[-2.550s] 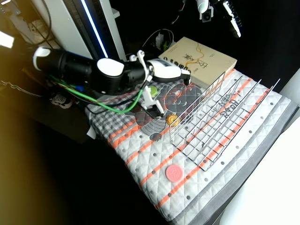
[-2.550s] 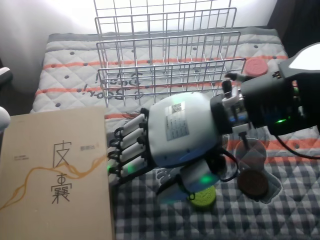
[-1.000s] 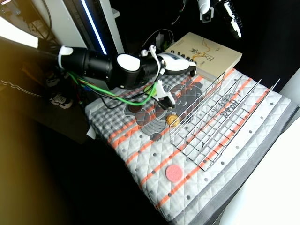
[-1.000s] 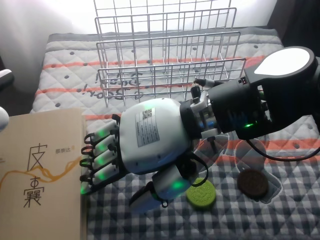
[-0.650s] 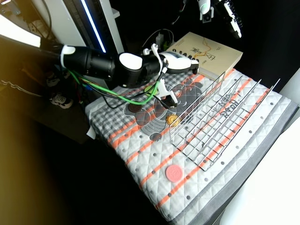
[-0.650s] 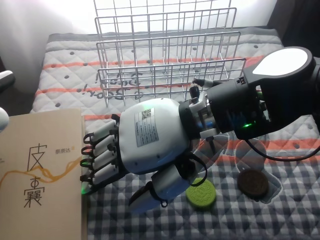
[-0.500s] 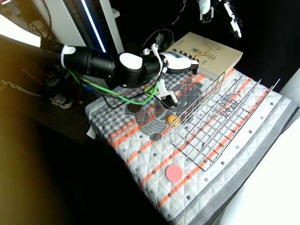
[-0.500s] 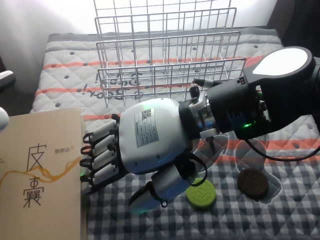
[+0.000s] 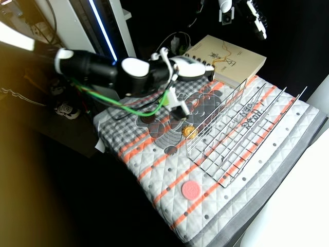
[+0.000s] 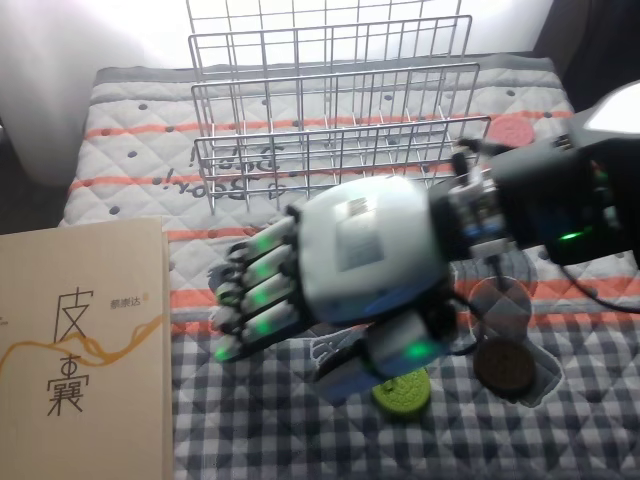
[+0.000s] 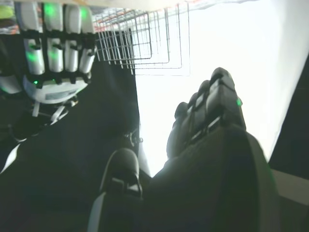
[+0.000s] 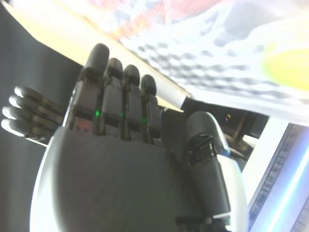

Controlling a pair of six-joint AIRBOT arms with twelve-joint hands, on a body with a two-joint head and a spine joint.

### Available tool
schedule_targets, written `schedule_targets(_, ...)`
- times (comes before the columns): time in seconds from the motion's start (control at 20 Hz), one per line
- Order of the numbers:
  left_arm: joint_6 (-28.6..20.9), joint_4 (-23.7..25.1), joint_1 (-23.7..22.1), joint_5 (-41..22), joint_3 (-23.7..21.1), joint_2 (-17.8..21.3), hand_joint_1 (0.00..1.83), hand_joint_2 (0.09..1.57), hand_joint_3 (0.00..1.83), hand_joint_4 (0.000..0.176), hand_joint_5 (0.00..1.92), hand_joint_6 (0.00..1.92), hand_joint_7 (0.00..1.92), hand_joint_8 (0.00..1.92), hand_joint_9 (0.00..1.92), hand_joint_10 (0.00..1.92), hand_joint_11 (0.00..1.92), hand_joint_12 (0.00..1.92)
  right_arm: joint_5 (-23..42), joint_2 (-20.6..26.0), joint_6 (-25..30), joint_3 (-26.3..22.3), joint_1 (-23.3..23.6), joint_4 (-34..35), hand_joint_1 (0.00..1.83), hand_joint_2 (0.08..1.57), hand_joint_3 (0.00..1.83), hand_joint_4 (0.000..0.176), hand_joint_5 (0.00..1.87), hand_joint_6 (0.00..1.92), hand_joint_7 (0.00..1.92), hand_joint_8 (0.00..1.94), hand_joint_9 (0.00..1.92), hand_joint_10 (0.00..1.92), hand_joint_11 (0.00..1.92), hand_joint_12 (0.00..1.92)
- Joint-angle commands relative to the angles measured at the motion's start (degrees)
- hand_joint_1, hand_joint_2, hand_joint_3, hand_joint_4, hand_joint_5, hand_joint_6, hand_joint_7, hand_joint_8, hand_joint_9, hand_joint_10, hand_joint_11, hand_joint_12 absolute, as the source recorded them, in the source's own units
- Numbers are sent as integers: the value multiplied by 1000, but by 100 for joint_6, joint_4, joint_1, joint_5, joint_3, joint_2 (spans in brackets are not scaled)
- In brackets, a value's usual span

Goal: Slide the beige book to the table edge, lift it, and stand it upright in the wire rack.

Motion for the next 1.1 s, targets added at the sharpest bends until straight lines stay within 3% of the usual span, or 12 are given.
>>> schedule_targets(0.0,-126,-201,29,-997,12,-30,0,1382,32,0,84,9,10,4,9,3,0,0,200,65,29,-67,33,536,0,1433,0,0,277,0,292,0,254,0,173,811)
schedule_targets(0.1,-493,-478,258,-1405,65,-197,107,1416,10,0,173,13,99,13,79,14,38,19,289,381,26,-199,-17,1083,0,1414,0,0,262,0,304,4,260,3,75,778)
schedule_targets(0.15,-772,-651,399,-1606,119,-313,205,1417,3,0,206,16,147,20,104,16,81,46,485,583,-252,-273,-65,1636,0,1413,0,0,229,4,258,7,218,7,14,640)
schedule_targets(0.2,-1043,-807,525,-1745,177,-421,255,1426,2,0,221,8,171,16,123,2,15,235,614,756,-575,-360,-136,2208,0,1424,1,0,220,3,242,4,206,5,2,612)
schedule_targets(0.25,-1308,-941,659,-1762,245,-500,255,1426,2,0,221,8,171,16,123,2,15,235,749,968,-1024,-481,-237,2864,0,1424,1,0,220,3,242,4,206,5,2,612)
schedule_targets(0.3,-1497,-1006,719,-1749,323,-568,315,1349,0,0,314,2,294,3,233,3,0,476,919,1145,-1421,-581,-331,3410,46,1438,0,0,282,11,284,10,247,12,47,633)
schedule_targets(0.35,-1734,-1088,791,-1715,413,-639,315,1349,0,0,314,2,294,3,233,3,0,476,1074,1341,-1812,-696,-466,3986,46,1438,0,0,282,11,284,10,247,12,47,633)
schedule_targets(0.4,-1944,-1172,851,-1664,493,-692,395,1303,0,0,369,2,376,4,357,14,0,768,1213,1523,-2188,-799,-597,4489,68,1432,0,0,283,1,277,2,276,6,103,644)
schedule_targets(0.5,-2264,-1353,949,-1482,663,-792,424,1295,0,0,386,2,400,5,398,16,0,860,1590,1860,-2818,-962,-939,5498,95,1416,0,0,317,2,311,2,315,5,161,634)
schedule_targets(0.7,-2520,-1721,963,-845,1022,-1039,435,1104,0,0,484,4,526,11,524,19,0,1225,2624,2344,-3893,-1245,-1710,7210,190,1377,0,0,303,0,348,5,356,5,210,515)
schedule_targets(0.95,-3040,-1898,956,-91,1527,-1393,401,1084,0,0,482,2,528,0,549,10,107,1333,3734,2765,-4644,-1527,-2412,8433,229,1332,0,0,414,12,399,2,364,1,210,456)
schedule_targets(1.05,-3046,-1923,956,96,1593,-1439,424,1027,0,0,457,0,491,0,488,0,13,1409,3975,2802,-4721,-1555,-2614,8675,247,1315,0,0,449,0,424,0,362,0,100,588)
